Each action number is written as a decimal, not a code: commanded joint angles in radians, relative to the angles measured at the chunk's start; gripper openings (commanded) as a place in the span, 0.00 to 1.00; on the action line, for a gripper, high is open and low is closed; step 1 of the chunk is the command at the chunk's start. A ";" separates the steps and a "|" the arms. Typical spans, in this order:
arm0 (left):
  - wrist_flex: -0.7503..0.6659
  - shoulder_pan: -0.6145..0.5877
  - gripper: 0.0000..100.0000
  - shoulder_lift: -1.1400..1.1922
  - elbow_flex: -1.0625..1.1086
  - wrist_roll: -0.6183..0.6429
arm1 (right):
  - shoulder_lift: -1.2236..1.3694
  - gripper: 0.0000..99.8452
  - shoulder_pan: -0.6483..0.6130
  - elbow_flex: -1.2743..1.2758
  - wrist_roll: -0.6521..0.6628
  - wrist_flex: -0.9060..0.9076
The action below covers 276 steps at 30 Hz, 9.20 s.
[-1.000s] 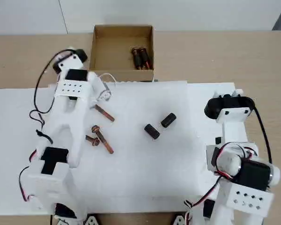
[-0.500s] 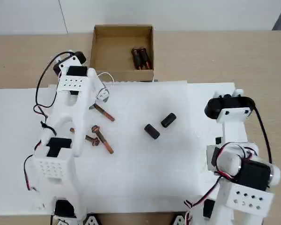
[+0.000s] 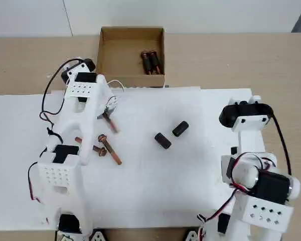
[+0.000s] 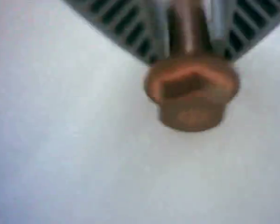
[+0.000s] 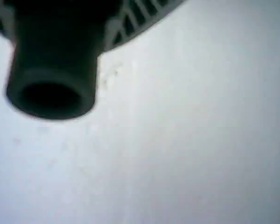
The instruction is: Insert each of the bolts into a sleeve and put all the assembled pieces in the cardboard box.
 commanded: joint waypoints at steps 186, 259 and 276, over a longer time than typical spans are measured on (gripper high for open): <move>-0.499 0.614 0.04 -2.407 1.796 -0.244 | -0.759 0.00 -0.957 0.931 -0.173 -1.009; -0.373 0.089 0.18 -2.406 1.916 -0.468 | 0.522 0.00 -0.816 -0.264 -0.485 -0.905; -0.371 0.092 0.18 -2.406 1.916 -0.454 | 1.210 0.00 -0.644 -0.919 -0.358 -0.905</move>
